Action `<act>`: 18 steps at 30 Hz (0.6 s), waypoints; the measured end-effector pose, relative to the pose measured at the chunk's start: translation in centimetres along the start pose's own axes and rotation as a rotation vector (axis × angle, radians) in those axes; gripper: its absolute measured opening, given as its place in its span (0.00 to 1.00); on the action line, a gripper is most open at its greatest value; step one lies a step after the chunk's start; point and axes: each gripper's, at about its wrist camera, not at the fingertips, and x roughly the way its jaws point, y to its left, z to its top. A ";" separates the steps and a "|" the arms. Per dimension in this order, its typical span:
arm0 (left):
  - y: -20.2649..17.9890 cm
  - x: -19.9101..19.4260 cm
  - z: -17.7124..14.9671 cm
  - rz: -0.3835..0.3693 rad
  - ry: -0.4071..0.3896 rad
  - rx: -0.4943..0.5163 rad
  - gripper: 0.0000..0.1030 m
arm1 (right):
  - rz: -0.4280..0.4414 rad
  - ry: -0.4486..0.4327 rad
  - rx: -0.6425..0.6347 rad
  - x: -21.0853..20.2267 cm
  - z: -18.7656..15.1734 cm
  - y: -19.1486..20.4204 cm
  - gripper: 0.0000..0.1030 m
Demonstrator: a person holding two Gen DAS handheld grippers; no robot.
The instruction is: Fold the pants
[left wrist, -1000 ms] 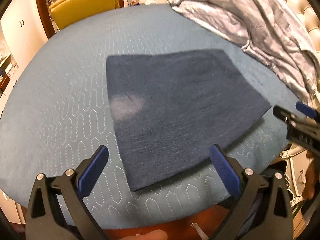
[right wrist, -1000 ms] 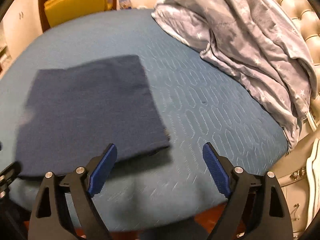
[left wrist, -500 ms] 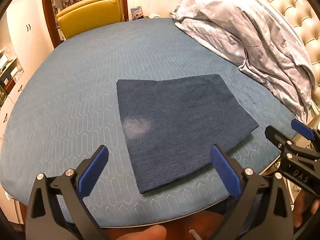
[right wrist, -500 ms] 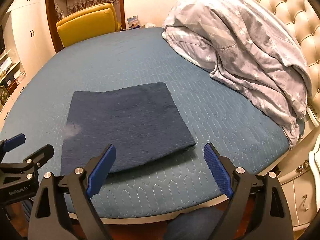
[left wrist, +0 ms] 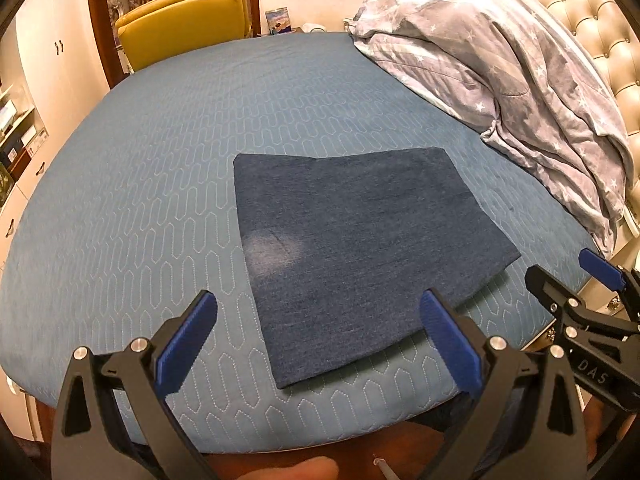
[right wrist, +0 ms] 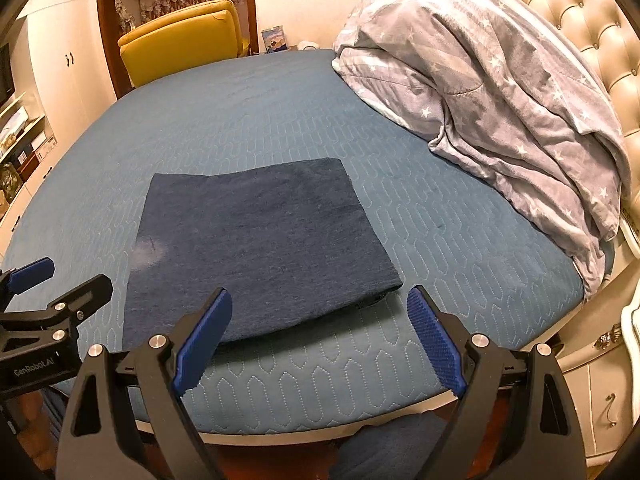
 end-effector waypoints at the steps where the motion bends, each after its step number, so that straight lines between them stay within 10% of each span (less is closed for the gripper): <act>1: 0.0 0.0 0.0 0.000 0.000 0.000 0.98 | 0.000 -0.001 -0.003 0.0 0.0 0.0 0.82; 18: -0.3 -0.1 -0.1 -0.008 -0.004 0.012 0.98 | 0.021 0.003 0.019 0.1 0.0 -0.3 0.82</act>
